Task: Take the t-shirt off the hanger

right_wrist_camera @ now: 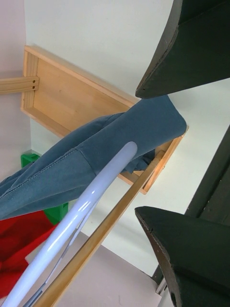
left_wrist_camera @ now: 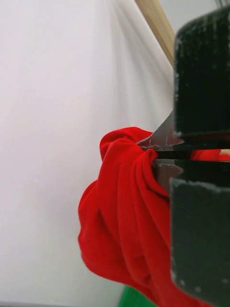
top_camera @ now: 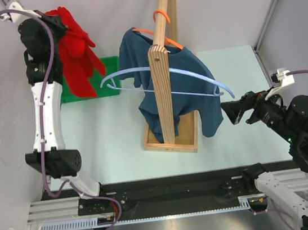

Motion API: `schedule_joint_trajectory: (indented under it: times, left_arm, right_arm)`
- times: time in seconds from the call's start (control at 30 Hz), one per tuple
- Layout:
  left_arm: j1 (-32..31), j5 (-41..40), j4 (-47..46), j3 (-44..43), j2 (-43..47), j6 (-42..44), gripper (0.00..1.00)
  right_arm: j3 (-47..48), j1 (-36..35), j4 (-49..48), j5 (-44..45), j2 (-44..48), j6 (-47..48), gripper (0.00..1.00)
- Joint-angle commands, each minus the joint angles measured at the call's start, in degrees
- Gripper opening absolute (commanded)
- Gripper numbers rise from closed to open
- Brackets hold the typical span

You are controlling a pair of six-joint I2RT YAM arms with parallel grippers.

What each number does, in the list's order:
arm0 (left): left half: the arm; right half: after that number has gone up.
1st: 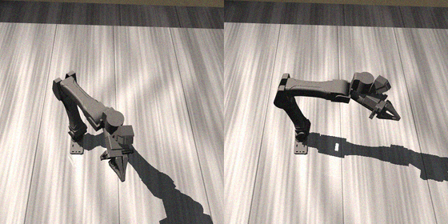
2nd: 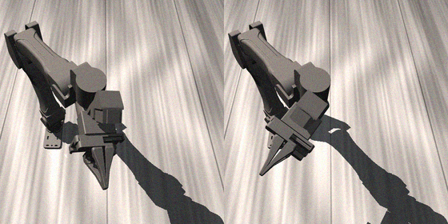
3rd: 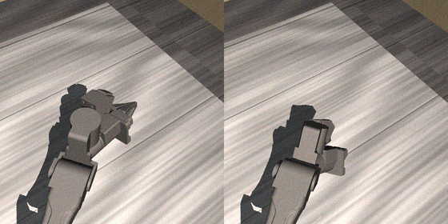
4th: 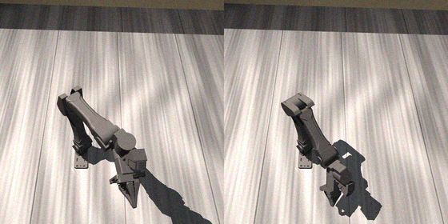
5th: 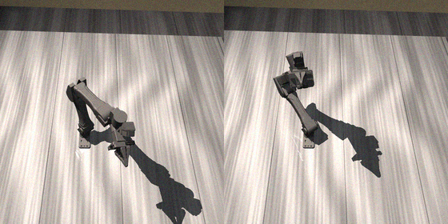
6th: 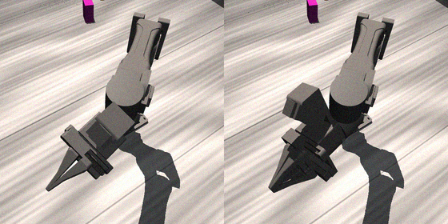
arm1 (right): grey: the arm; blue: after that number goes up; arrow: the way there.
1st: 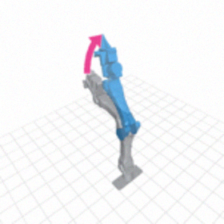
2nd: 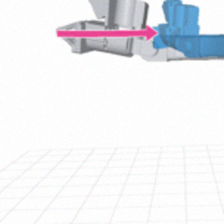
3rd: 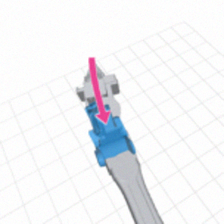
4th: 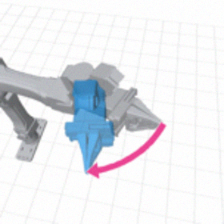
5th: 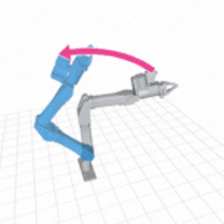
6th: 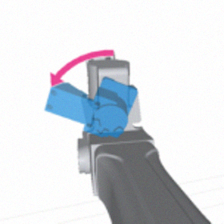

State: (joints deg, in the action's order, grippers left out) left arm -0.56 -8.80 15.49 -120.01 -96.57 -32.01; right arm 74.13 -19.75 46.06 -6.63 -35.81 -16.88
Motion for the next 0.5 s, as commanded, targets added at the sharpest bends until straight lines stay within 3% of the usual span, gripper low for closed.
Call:
schedule_joint_trajectory:
  times: [0.0,0.07,0.2,0.27,0.47]
  left_arm:
    - [0.4,-0.4,0.9,-1.6,-4.1,-0.5,0.00]
    - [0.4,-0.1,-3.1,3.7,-2.4,-1.9,0.00]
    - [0.4,-1.4,-14.7,24.1,1.7,-6.3,0.00]
    - [0.4,-2.1,-20.2,28.1,1.9,-8.1,0.00]
    - [0.4,-1.9,-23.8,32.7,-1.9,-12.7,0.00]
  right_arm:
    - [1.8,0.2,-0.5,0.5,-0.7,0.4,0.99]
    - [2.0,0.1,-0.2,0.2,-1.2,0.2,0.99]
    - [2.1,0.1,0.3,0.1,-1.1,0.4,0.99]
    - [2.2,0.1,0.7,0.4,-1.2,0.7,0.99]
    - [1.8,0.2,0.6,0.3,-1.9,1.0,0.99]
